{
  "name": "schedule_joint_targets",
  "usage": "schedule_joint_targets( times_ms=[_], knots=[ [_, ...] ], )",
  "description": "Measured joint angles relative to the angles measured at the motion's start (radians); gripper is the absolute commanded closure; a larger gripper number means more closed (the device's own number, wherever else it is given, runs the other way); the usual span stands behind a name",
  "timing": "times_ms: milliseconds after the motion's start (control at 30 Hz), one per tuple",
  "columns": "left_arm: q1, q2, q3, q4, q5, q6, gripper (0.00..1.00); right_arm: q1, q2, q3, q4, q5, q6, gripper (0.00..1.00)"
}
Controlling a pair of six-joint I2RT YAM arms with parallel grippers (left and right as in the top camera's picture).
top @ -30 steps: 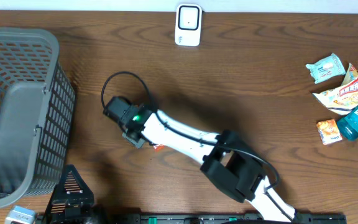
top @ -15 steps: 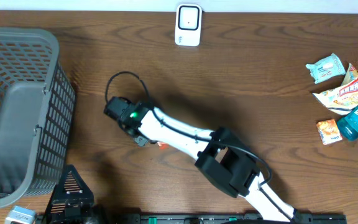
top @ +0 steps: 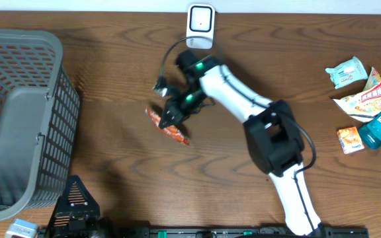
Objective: Scan the item barcode
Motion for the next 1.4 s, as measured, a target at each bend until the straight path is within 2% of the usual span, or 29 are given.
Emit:
schedule_joint_targets(
  times_ms=[167,267,333,633,867,1067,1167,1267,1400],
  knots=[
    [0.000,0.000,0.000,0.000,0.000,0.000,0.02,-0.039,0.008,-0.025,-0.002,-0.305,-0.042,0.99],
    [0.000,0.000,0.000,0.000,0.000,0.000,0.02,-0.030,0.009,-0.025,0.000,-0.406,0.018,0.98],
    [0.000,0.000,0.000,0.000,0.000,0.000,0.02,-0.024,0.009,-0.025,0.000,-0.445,0.113,0.99],
    [0.000,0.000,0.000,0.000,0.000,0.000,0.02,-0.019,0.009,-0.026,-0.024,-0.505,0.787,0.99],
    [0.000,0.000,0.000,0.000,0.000,0.000,0.02,-0.019,0.009,-0.026,-0.024,-0.511,0.991,0.99],
    [0.000,0.000,0.000,0.000,0.000,0.000,0.02,-0.019,0.009,-0.026,-0.010,-0.511,1.030,0.99],
    [0.000,0.000,0.000,0.000,0.000,0.000,0.02,-0.019,0.009,-0.029,0.125,-0.477,1.001,0.98],
    [0.000,0.000,0.000,0.000,0.000,0.000,0.02,-0.019,0.009,-0.031,0.286,-0.377,0.903,0.98],
    [0.000,0.000,0.000,0.000,0.000,0.000,0.02,-0.019,0.010,-0.031,0.389,-0.263,0.711,0.99]
  ],
)
